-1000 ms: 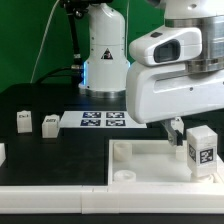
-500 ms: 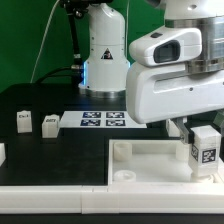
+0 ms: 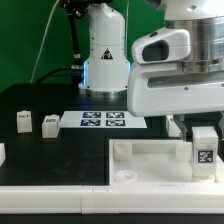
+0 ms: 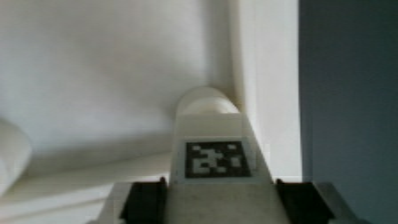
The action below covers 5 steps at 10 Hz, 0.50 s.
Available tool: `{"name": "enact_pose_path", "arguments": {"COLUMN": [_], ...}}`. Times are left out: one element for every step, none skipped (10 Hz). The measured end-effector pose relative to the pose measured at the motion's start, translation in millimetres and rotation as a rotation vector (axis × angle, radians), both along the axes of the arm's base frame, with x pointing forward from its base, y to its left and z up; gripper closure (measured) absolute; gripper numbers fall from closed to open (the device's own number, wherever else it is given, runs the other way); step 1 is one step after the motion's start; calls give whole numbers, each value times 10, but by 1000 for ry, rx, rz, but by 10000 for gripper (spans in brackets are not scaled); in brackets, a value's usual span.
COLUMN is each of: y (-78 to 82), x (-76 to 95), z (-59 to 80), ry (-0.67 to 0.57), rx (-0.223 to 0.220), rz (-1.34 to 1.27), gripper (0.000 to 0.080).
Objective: Assemble one leg
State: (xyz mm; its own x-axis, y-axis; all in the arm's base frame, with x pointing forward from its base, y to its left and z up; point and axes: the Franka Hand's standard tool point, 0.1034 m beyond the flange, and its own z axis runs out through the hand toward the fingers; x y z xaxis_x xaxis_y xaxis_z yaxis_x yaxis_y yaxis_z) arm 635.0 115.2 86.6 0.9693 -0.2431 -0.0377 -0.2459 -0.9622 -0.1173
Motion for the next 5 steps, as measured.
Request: {"name": "enact_pose_path", "arguments": {"y": [4, 9, 9, 9, 20], "x": [-1, 0, 3, 3, 0], "z": [-1, -2, -4, -6, -8], "ry": [8, 21, 42, 52, 72], "rx": [-3, -5, 0, 3, 8], "rz": [-94, -205, -376, -446, -584], "gripper": [509, 509, 509, 509, 509]}}
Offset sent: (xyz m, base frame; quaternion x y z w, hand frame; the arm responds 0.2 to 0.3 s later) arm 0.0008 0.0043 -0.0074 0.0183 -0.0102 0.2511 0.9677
